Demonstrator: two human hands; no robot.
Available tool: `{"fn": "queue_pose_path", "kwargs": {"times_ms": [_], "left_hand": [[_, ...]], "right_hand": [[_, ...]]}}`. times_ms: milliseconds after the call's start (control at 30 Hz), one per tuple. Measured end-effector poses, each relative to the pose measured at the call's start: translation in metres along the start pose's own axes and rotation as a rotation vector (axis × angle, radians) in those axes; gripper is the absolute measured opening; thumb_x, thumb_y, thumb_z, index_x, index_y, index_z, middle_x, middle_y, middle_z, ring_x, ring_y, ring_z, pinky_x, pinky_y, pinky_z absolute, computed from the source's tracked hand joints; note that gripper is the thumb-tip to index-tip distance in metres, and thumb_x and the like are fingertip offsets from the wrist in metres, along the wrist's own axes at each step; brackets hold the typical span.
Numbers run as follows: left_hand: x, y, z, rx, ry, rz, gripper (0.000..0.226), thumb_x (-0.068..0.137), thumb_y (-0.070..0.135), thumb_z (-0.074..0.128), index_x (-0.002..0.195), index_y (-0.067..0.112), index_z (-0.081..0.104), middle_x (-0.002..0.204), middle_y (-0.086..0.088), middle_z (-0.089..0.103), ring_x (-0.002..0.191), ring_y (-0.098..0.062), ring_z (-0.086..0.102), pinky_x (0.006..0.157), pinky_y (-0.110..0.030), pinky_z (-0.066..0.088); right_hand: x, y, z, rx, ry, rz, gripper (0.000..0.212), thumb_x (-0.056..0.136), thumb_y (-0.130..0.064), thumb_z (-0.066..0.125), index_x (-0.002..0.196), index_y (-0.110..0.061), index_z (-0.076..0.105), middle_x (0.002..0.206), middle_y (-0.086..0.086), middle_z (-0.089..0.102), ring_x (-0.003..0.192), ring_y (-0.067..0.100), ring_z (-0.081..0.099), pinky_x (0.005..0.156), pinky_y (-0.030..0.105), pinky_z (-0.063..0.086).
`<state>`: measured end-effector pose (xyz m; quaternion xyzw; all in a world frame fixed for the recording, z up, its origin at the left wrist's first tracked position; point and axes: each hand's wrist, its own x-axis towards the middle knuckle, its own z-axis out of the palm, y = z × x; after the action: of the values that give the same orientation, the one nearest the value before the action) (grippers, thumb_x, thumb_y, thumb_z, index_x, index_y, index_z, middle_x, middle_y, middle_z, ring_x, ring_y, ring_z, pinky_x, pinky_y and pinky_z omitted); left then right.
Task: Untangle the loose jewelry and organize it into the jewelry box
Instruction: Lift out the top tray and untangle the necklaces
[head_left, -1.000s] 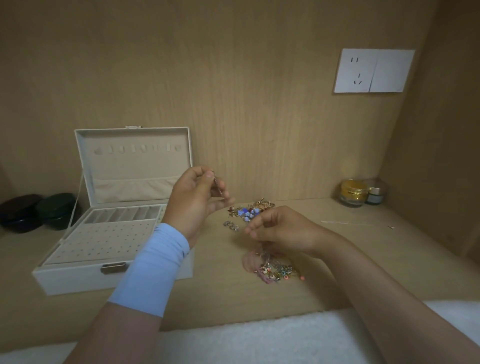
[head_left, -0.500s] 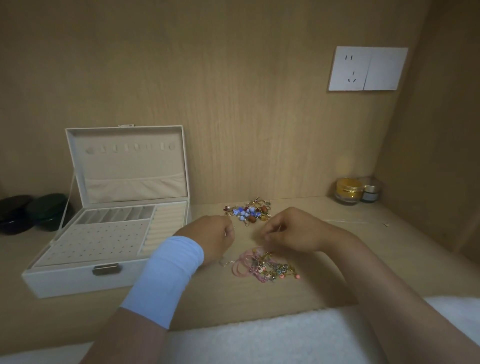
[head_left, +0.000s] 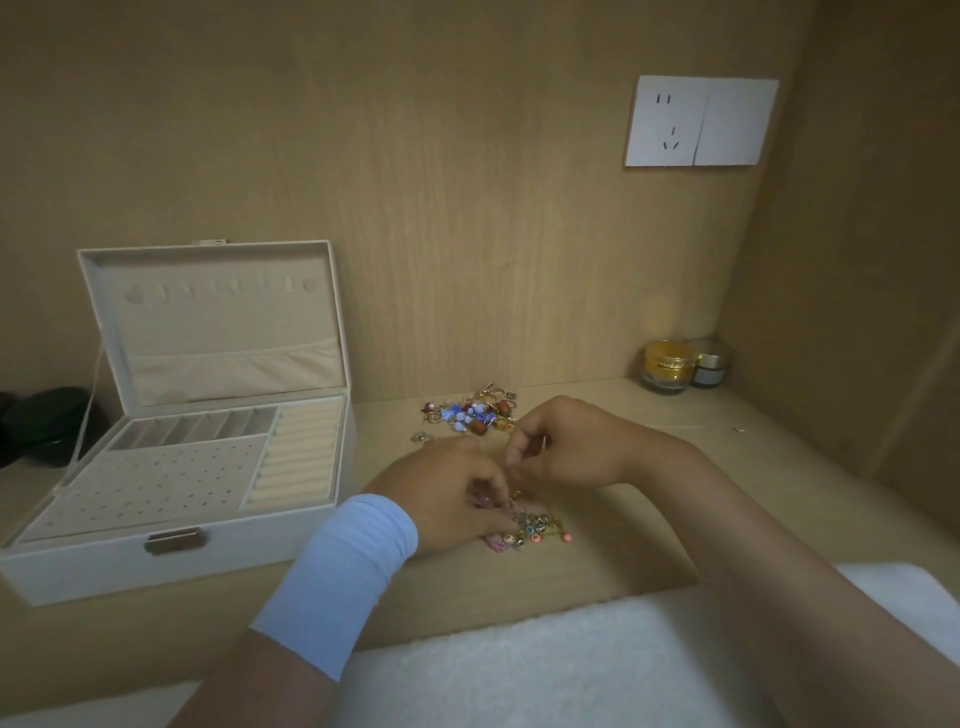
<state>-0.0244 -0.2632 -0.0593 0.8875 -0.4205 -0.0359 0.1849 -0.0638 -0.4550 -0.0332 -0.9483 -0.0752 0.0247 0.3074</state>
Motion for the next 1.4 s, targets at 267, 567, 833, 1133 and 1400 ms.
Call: {"fn": "queue_pose_path", "kwargs": {"times_ms": [267, 567, 833, 1133, 1400], "left_hand": [[0.000, -0.013, 0.000, 0.059, 0.094, -0.050, 0.008, 0.086, 0.031, 0.065, 0.088, 0.037, 0.070, 0.091, 0.016, 0.052, 0.094, -0.007, 0.050, 0.090, -0.033, 0.047], [0.004, 0.016, 0.023, -0.071, 0.060, 0.128, 0.014, 0.076, 0.044, 0.076, 0.088, 0.038, 0.073, 0.092, 0.019, 0.055, 0.096, 0.002, 0.048, 0.088, -0.024, 0.044], [0.004, 0.003, 0.017, 0.008, 0.048, 0.019, 0.014, 0.077, 0.043, 0.074, 0.090, 0.038, 0.070, 0.094, 0.021, 0.057, 0.094, 0.001, 0.050, 0.088, -0.027, 0.046], [0.004, 0.026, 0.017, -0.704, 0.146, -0.171, 0.011, 0.084, 0.014, 0.074, 0.092, 0.014, 0.067, 0.085, -0.004, 0.075, 0.069, -0.010, 0.066, 0.046, -0.018, 0.045], [0.002, 0.017, 0.014, -0.631, 0.039, -0.120, 0.010, 0.087, 0.018, 0.071, 0.088, 0.028, 0.075, 0.082, 0.009, 0.075, 0.076, -0.006, 0.068, 0.065, -0.025, 0.052]], "right_hand": [[-0.023, 0.013, -0.008, 0.024, -0.124, 0.075, 0.012, 0.077, -0.018, 0.084, 0.082, -0.026, 0.077, 0.064, -0.017, 0.065, 0.061, -0.007, 0.054, 0.062, 0.009, 0.040], [-0.035, 0.014, -0.012, -0.089, -0.228, 0.177, 0.015, 0.072, -0.031, 0.086, 0.086, -0.026, 0.081, 0.080, -0.011, 0.076, 0.075, -0.006, 0.061, 0.078, 0.017, 0.048], [-0.035, 0.022, -0.015, 0.126, -0.104, 0.173, 0.013, 0.090, -0.017, 0.062, 0.081, -0.023, 0.071, 0.058, -0.011, 0.060, 0.055, 0.007, 0.052, 0.064, 0.024, 0.044], [-0.028, 0.007, -0.010, 0.567, 0.055, -0.020, 0.019, 0.100, -0.015, 0.054, 0.084, -0.016, 0.063, 0.074, 0.001, 0.067, 0.054, 0.016, 0.056, 0.047, 0.026, 0.035], [-0.037, 0.020, -0.023, 0.262, -0.207, 0.191, 0.016, 0.083, -0.026, 0.054, 0.077, -0.012, 0.060, 0.069, 0.006, 0.061, 0.051, 0.016, 0.052, 0.046, 0.022, 0.034]]}}
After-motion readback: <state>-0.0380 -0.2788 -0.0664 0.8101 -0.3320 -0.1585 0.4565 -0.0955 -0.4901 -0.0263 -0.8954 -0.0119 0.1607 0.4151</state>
